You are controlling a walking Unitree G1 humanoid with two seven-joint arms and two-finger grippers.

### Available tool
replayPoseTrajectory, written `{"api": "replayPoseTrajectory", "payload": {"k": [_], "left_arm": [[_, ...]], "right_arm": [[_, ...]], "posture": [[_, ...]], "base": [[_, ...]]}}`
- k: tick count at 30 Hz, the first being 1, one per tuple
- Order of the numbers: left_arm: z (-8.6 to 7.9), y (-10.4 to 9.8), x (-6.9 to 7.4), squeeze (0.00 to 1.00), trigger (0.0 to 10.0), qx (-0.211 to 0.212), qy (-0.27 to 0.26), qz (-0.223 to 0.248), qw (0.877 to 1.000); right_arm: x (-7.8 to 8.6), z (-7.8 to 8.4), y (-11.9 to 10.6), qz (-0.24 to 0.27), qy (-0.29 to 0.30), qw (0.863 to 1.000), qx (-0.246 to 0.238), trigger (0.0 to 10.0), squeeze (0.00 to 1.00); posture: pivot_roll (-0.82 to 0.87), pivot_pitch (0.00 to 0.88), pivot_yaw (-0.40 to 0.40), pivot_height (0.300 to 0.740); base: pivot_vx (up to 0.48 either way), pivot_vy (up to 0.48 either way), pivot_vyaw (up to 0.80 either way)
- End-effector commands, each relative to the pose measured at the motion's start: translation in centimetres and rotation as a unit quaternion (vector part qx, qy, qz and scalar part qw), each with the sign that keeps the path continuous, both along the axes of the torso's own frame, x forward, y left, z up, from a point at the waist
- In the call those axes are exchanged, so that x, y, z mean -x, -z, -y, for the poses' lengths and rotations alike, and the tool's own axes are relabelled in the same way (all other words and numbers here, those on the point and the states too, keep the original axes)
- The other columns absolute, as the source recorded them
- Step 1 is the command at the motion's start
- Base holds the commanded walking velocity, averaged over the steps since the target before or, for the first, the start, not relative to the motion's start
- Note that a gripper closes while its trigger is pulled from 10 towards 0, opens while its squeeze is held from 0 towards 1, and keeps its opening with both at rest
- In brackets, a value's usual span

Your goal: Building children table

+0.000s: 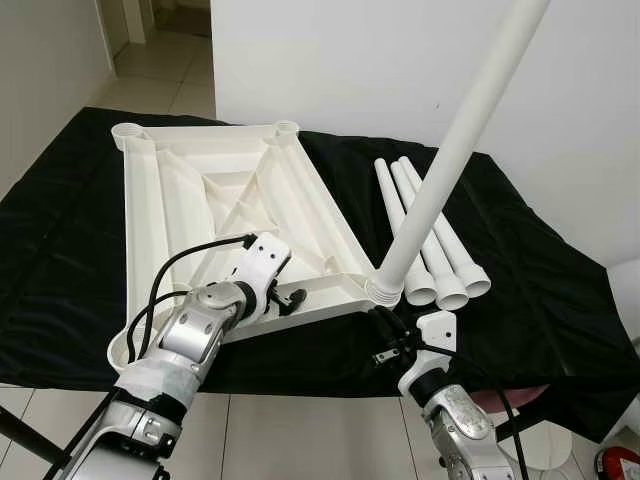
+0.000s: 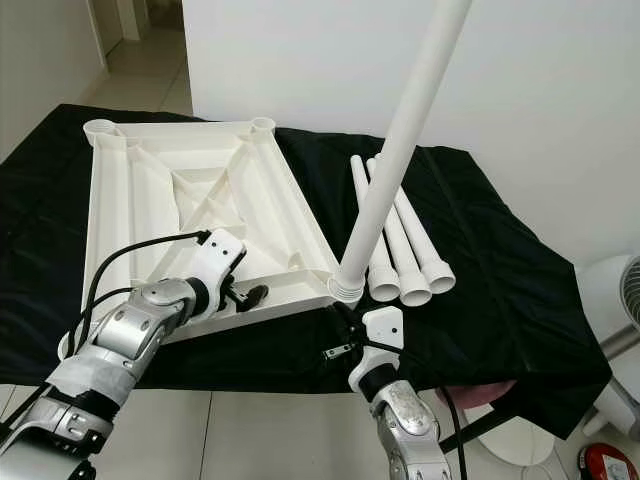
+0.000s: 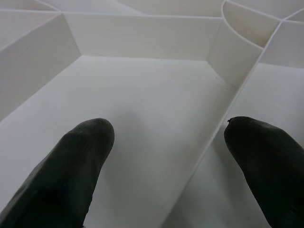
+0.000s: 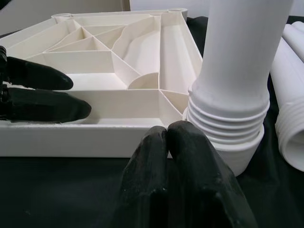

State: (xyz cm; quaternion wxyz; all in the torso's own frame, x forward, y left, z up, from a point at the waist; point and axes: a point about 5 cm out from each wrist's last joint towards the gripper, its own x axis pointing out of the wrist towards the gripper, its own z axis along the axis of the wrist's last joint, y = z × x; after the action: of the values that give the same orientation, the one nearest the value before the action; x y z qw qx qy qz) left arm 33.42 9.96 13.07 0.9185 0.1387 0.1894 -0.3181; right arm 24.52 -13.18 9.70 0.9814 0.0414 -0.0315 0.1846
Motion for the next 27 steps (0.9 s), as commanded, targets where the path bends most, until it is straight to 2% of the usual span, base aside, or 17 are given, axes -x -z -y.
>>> {"api": "replayPoseTrajectory", "payload": {"k": [1, 14, 15, 16, 17, 18, 27], "left_arm": [[-0.2, 0.1, -0.8, 0.0, 10.0, -0.023, -0.059, 0.016, 0.998], [-0.6, -0.1, -2.1, 0.0, 10.0, -0.035, -0.097, 0.013, 0.995], [-0.7, -0.1, -2.2, 0.0, 4.5, -0.035, -0.1, 0.015, 0.994], [-0.8, -0.2, -2.3, 0.0, 1.8, -0.036, -0.103, 0.017, 0.994], [-0.8, -0.2, -2.3, 0.0, 1.8, -0.037, -0.104, 0.019, 0.994], [-0.9, -0.2, -2.4, 0.0, 0.0, -0.038, -0.106, 0.019, 0.993], [-1.2, -0.5, -2.6, 0.0, 0.0, -0.039, -0.114, 0.025, 0.992]], "right_arm": [[-0.2, 0.3, -0.4, 0.008, 0.009, 1.0, 0.003, 10.0, 0.0], [-0.4, 0.3, -0.9, 0.015, 0.019, 1.0, -0.003, 10.0, 0.0], [-0.4, 0.3, -0.9, 0.015, 0.019, 1.0, -0.003, 10.0, 0.0], [-0.4, 0.2, -0.9, 0.015, 0.02, 1.0, -0.004, 10.0, 0.0], [-0.4, 0.2, -0.9, 0.015, 0.02, 1.0, -0.005, 10.0, 0.0], [-0.4, 0.2, -0.9, 0.015, 0.021, 1.0, -0.005, 10.0, 0.0], [-0.6, 0.3, -1.0, 0.016, 0.025, 1.0, -0.006, 10.0, 0.0]], "posture": [[-0.03, 0.0, -0.105, 0.74], [-0.04, 0.0, -0.09, 0.74], [-0.04, 0.0, -0.09, 0.74], [-0.04, 0.0, -0.087, 0.74], [-0.04, 0.0, -0.087, 0.74], [-0.04, 0.0, -0.087, 0.74], [-0.04, 0.0, -0.086, 0.74]], "base": [[0.0, 0.0, 0.0], [0.0, 0.0, 0.0], [0.0, 0.0, 0.0], [0.0, 0.0, 0.0], [0.0, 0.0, 0.0], [0.0, 0.0, 0.0], [0.0, 0.0, 0.0]]}}
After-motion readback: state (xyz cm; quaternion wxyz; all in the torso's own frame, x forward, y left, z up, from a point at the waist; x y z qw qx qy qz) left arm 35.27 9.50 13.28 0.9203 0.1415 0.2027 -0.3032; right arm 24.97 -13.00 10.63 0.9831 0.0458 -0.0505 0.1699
